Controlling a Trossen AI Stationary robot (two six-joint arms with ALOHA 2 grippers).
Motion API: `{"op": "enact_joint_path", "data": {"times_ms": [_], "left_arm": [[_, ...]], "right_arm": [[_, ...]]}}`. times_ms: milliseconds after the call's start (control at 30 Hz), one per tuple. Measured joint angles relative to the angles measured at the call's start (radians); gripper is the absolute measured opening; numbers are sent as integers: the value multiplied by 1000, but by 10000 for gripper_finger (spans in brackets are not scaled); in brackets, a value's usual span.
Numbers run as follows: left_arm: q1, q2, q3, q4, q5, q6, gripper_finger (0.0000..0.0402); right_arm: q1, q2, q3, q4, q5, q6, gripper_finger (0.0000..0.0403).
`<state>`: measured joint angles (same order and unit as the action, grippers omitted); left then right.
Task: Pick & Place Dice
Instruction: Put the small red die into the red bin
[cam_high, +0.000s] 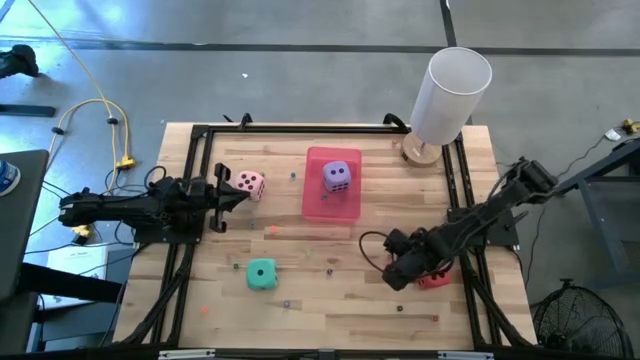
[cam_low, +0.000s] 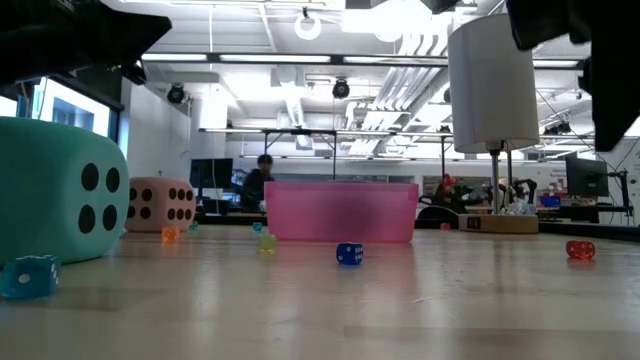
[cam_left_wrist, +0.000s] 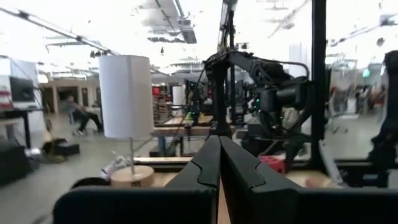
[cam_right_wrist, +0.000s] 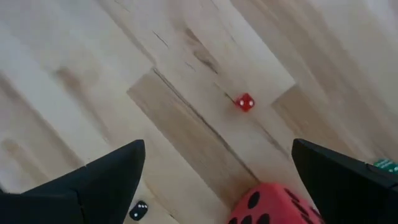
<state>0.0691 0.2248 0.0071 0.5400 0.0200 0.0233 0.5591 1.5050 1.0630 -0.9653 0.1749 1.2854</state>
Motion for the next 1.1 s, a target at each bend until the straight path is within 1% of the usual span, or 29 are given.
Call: {"op": "enact_joint_path", "data": {"times_ms": [67, 167, 267, 367, 433, 533, 600, 667, 733, 800, 900, 967, 1100], "left_arm": [[0, 3, 0, 0, 0, -9, 0], [0, 16, 0, 0, 0, -77, 0], [0, 62, 10, 0, -5, -92, 0], [-11, 163, 50, -20, -45, -103, 0], [-24, 250, 99, -8, -53, -76, 0], [-45, 369, 160, -5, -52, -22, 0], [-58, 436, 193, 11, -52, 8, 0], [-67, 489, 210, 52, -52, 29, 0], [-75, 531, 216, 138, -52, 28, 0], [-83, 561, 216, 204, -51, 1, 0], [-95, 577, 216, 255, -23, -36, 0], [-95, 576, 216, 259, -6, -33, 0], [-93, 576, 216, 256, -10, 1, 0]], "right_arm": [[-6, 35, 0, 1, -16, 5, 398], [-25, 85, 0, 4, -45, 12, 398], [-47, 137, 0, -3, -52, -1, 395], [-71, 174, 0, -2, -51, -24, 386], [-87, 191, 0, 4, -57, -29, 378], [-104, 205, 0, 28, -110, -27, 366], [-104, 206, 0, 60, -126, -46, 361], [-103, 205, 0, 104, -117, -84, 360], [-103, 205, 0, 127, -78, -112, 359], [-103, 205, 0, 110, -47, -107, 359], [-115, 205, 0, 88, -35, -103, 359], [-124, 205, 0, 72, -37, -94, 359], [-127, 205, 0, 40, -43, -51, 359]]}}
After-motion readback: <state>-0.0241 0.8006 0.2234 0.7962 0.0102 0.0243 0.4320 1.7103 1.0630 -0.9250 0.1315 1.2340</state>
